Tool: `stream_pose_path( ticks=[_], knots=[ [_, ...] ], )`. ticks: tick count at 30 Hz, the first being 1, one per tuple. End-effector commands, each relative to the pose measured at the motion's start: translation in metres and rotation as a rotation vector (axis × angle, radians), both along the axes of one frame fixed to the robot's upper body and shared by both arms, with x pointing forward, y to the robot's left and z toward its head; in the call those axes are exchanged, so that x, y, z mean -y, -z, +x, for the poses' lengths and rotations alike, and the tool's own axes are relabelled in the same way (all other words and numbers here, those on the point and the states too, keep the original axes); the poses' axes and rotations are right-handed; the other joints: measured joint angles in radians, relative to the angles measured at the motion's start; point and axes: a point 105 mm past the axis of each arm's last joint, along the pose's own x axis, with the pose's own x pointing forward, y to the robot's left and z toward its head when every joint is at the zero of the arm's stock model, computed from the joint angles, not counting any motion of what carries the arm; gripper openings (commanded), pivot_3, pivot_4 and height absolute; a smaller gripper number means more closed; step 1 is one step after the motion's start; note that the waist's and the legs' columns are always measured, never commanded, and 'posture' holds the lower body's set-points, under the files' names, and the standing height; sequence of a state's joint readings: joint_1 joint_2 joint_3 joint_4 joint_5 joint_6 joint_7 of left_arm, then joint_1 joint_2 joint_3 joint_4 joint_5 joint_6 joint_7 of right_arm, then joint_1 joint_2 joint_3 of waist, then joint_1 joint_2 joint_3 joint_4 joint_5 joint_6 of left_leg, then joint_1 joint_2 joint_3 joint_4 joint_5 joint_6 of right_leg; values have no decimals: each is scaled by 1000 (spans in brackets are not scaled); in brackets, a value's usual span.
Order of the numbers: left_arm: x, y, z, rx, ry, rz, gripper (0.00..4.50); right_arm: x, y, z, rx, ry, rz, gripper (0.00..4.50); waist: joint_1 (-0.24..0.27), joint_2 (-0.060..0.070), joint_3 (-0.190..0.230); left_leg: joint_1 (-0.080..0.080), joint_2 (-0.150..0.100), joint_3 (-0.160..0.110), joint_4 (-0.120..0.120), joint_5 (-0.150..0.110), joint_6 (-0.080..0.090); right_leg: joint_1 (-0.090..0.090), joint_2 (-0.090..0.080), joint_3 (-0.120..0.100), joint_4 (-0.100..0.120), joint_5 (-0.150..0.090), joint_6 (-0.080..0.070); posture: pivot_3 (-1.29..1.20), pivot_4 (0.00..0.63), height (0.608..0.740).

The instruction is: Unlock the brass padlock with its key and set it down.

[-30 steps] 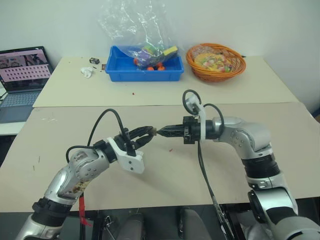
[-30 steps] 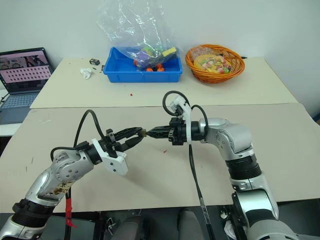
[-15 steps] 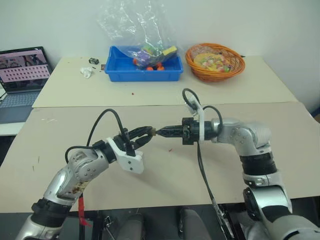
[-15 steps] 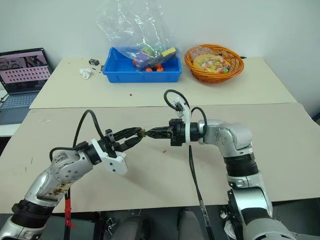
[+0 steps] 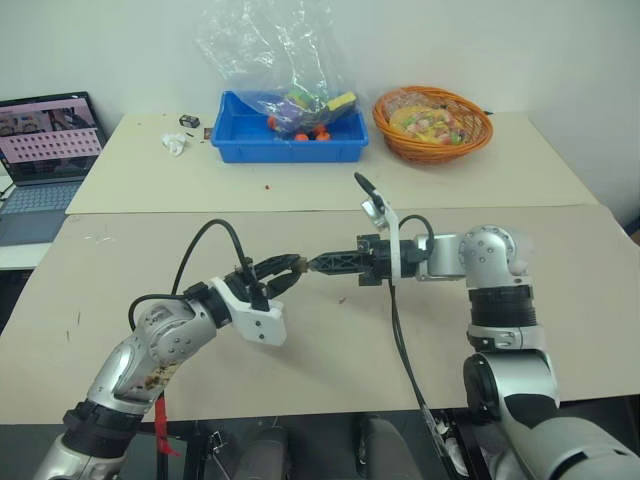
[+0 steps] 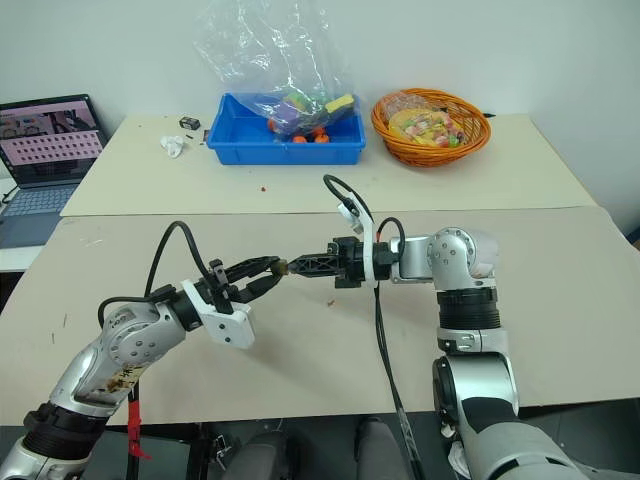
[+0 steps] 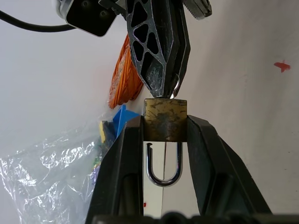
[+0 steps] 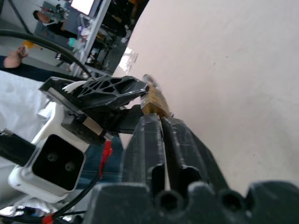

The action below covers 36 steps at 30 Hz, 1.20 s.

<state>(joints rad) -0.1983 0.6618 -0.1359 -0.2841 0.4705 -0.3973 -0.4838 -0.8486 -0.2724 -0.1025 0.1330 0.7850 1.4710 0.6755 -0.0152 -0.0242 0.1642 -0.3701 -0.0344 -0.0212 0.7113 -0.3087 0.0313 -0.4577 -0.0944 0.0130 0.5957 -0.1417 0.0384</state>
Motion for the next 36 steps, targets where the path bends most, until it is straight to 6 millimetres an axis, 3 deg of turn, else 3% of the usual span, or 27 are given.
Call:
stream_pose_path(
  ticks=[1, 6, 13, 21, 36],
  knots=[
    [9, -16, -8, 63, 46, -31, 795, -2, -15, 0, 148, 11, -12, 1899, 0, 0, 0, 0, 0, 0, 0, 0, 0, 0, 0, 0, 0, 0, 0, 0, 150, 728],
    [9, -15, -9, 59, 44, -31, 795, 7, -19, 3, 228, 40, -17, 3574, 0, 0, 0, 0, 0, 0, 0, 0, 0, 0, 0, 0, 0, 0, 0, 0, 150, 728],
    [8, -16, -7, 57, 39, -31, 795, 23, -29, 2, 308, 67, 13, 3574, 1, 0, 0, 0, 0, 0, 0, 0, 0, 0, 0, 0, -1, 0, 0, 0, 150, 728],
    [9, -17, -7, 58, 44, -30, 795, 8, -19, -17, 337, -13, -10, 3574, -2, 0, 0, 0, 0, 0, 0, 0, 0, 0, 0, 0, -1, 0, 0, 0, 150, 728],
    [10, -17, -6, 55, 40, -36, 795, -8, -17, -13, 340, -18, -7, 3574, 0, 0, 0, 0, 0, 0, 0, 0, 0, 0, 0, 0, -1, 0, 0, 0, 150, 728]
  ],
)
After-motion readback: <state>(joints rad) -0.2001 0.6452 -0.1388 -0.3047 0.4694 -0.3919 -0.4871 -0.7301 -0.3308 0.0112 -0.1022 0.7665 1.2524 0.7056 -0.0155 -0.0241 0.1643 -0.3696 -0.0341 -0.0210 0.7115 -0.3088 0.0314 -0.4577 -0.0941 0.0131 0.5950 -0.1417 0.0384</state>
